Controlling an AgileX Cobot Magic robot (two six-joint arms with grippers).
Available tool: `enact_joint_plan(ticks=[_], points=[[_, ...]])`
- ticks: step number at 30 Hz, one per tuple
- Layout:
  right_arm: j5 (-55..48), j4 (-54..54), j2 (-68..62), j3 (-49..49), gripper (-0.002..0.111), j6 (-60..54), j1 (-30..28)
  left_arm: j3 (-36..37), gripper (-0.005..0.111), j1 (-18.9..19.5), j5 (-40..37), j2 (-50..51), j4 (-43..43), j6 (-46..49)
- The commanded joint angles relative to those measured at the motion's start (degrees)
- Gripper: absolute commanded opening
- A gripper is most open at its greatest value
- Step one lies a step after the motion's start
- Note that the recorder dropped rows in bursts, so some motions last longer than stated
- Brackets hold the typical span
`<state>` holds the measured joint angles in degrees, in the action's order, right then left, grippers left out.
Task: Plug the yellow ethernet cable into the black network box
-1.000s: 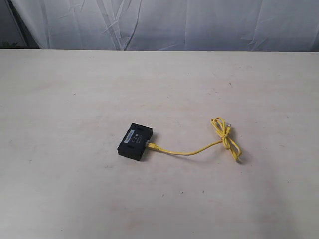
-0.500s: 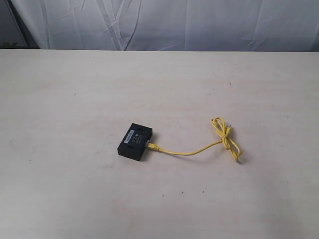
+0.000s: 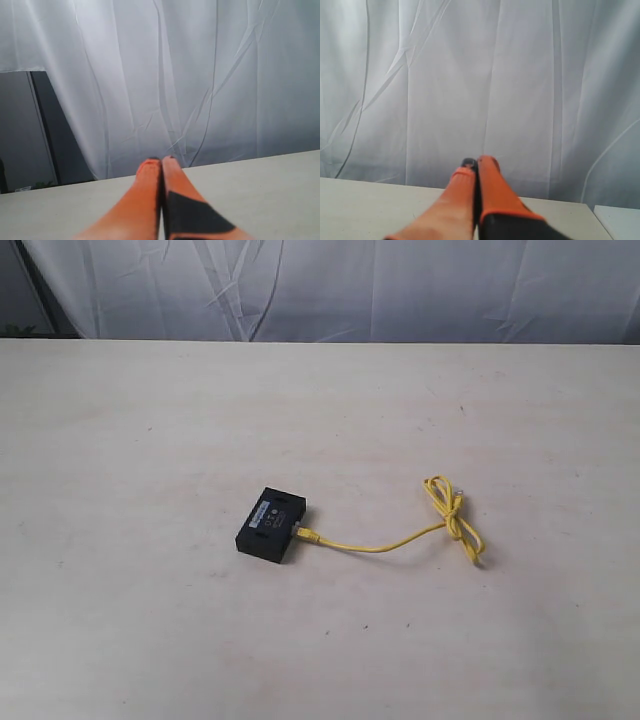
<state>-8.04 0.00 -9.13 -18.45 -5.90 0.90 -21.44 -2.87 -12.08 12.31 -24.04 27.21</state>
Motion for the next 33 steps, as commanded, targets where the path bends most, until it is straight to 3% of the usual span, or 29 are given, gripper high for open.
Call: enact_joint_plan(ticks=[1,16,17,19,21,29,33], points=[[-0.69,0.62,0.22,0.4,0.0,0.14,-0.27,0.31,0.0,-0.1,-0.79,-0.61,-0.76,-0.21],[-0.69,0.72,0.22,0.4,0.0,0.14,-0.27,0.31,0.0,-0.1,-1.58,-0.61,-0.42,-0.49],[-0.69,0.72,0.22,0.4,0.0,0.14,-0.27,0.31,0.0,-0.1,-1.86,-0.61,1.16,-2.68],[-0.69,0.72,0.22,0.4,0.0,0.14,-0.27,0.89,0.0,-0.1,-3.15,-1.25,12.44,-18.32],[-0.69,0.72,0.22,0.4,0.0,0.14,-0.27,2.96,0.0,-0.1,-2.56,-2.96,19.84,-25.87],[-0.69,0.72,0.22,0.4,0.0,0.14,-0.27,14.73,0.0,4.03,-2.04,-11.57,19.69,-27.21],[-0.69,0.54,0.22,0.4,0.0,0.14,-0.27,20.17,0.0,4.01,-1.61,-12.31,19.69,-27.21]])
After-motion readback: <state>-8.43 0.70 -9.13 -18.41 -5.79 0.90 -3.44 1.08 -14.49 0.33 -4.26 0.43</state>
